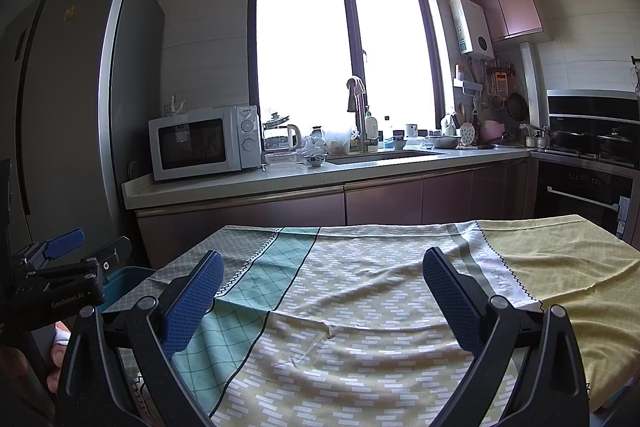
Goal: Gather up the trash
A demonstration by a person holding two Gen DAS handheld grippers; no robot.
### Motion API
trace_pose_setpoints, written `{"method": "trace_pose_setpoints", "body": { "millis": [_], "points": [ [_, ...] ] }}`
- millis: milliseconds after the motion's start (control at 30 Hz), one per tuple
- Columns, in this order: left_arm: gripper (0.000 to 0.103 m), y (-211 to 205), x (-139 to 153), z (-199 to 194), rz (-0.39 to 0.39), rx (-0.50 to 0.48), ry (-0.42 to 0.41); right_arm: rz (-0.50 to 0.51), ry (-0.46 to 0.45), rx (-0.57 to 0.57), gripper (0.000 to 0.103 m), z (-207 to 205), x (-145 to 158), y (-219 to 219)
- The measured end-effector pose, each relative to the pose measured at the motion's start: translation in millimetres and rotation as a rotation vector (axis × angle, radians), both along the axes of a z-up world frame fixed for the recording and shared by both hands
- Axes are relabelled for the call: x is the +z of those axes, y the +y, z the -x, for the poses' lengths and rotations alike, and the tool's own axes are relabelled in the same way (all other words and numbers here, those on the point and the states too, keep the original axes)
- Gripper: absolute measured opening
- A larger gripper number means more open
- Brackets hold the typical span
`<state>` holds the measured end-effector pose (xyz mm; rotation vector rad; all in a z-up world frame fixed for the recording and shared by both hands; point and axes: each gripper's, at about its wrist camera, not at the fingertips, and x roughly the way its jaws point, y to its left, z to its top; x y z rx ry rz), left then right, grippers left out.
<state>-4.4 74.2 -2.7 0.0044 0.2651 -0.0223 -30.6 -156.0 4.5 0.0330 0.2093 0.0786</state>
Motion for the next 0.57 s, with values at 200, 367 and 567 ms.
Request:
{"method": "trace_pose_setpoints", "body": {
  "millis": [200, 367, 567],
  "points": [
    [0.097, -5.7, -0.6, -6.4, -0.012, 0.001, 0.011, -0.003, 0.007, 0.001, 0.096, -2.0, -0.8, -1.9],
    [0.097, -9.3, -1.2, -24.7, -0.016, 0.001, 0.054, -0.003, 0.024, 0.001, 0.096, -9.2, -2.6, -8.4],
    [0.097, -16.1, -8.0, -86.4, 0.011, 0.004, 0.173, 0.043, 0.097, -0.057, 0.097, -46.9, -10.0, -23.4]
  ]
}}
